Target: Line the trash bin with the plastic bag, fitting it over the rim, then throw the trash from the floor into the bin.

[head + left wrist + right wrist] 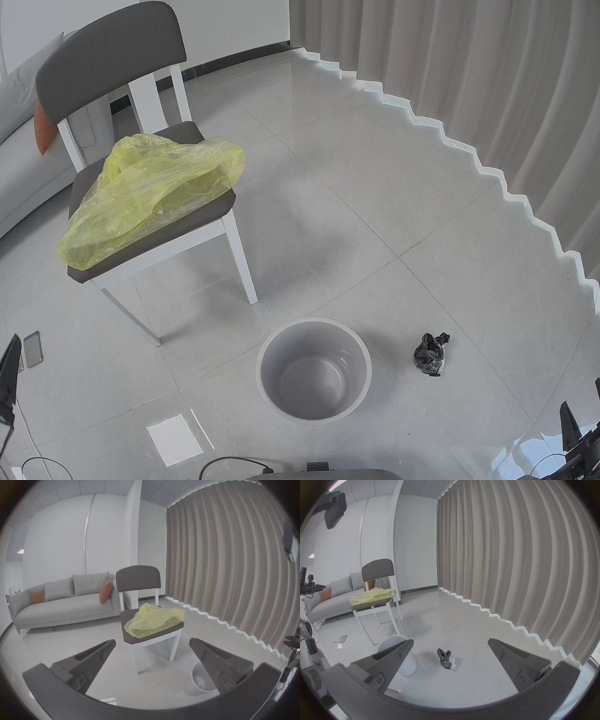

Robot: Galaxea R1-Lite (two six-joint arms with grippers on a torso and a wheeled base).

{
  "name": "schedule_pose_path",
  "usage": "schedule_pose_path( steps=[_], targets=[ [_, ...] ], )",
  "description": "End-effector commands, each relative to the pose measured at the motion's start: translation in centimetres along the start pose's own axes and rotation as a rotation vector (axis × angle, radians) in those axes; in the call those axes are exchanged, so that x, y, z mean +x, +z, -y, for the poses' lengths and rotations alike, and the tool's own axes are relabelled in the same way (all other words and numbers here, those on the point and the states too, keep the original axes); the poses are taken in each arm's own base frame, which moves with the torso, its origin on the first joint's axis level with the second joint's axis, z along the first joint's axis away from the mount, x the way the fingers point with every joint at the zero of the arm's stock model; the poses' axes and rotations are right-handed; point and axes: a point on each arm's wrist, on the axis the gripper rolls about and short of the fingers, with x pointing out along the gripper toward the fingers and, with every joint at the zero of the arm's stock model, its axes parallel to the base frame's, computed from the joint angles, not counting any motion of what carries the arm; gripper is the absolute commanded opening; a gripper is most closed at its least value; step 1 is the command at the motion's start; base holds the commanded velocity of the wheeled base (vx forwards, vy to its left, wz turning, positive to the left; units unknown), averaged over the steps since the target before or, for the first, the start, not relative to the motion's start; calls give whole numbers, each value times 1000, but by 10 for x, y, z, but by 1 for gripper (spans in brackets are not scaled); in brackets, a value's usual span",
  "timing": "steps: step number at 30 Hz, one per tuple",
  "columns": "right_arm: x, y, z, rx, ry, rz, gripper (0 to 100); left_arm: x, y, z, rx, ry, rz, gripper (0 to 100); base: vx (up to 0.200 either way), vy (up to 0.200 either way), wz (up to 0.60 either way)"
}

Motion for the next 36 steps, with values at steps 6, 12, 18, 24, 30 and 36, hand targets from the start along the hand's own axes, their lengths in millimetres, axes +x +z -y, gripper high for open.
schedule_pose_path(
  steps=[6, 12, 18, 24, 30, 36],
  targets=[
    [0, -5, 0, 5, 1, 0, 100, 189, 36, -8, 46, 255, -434, 100, 0, 0, 0],
    [0, -5, 0, 6, 0, 0, 100, 243, 25, -13, 69, 350, -511, 100, 0, 0, 0],
    [0, -5, 0, 6, 0, 0, 100, 272, 15, -19, 43, 379, -546, 100, 0, 0, 0],
    [0, -5, 0, 5, 0, 0, 100, 304, 5, -32, 17, 435, -566, 100, 0, 0, 0],
    [0, -5, 0, 5, 0, 0, 100, 316, 8, -41, -27, 469, -542, 100, 0, 0, 0],
    [0, -5, 0, 3, 0, 0, 100, 311, 5, -40, -27, 464, -554, 100, 0, 0, 0]
  ],
)
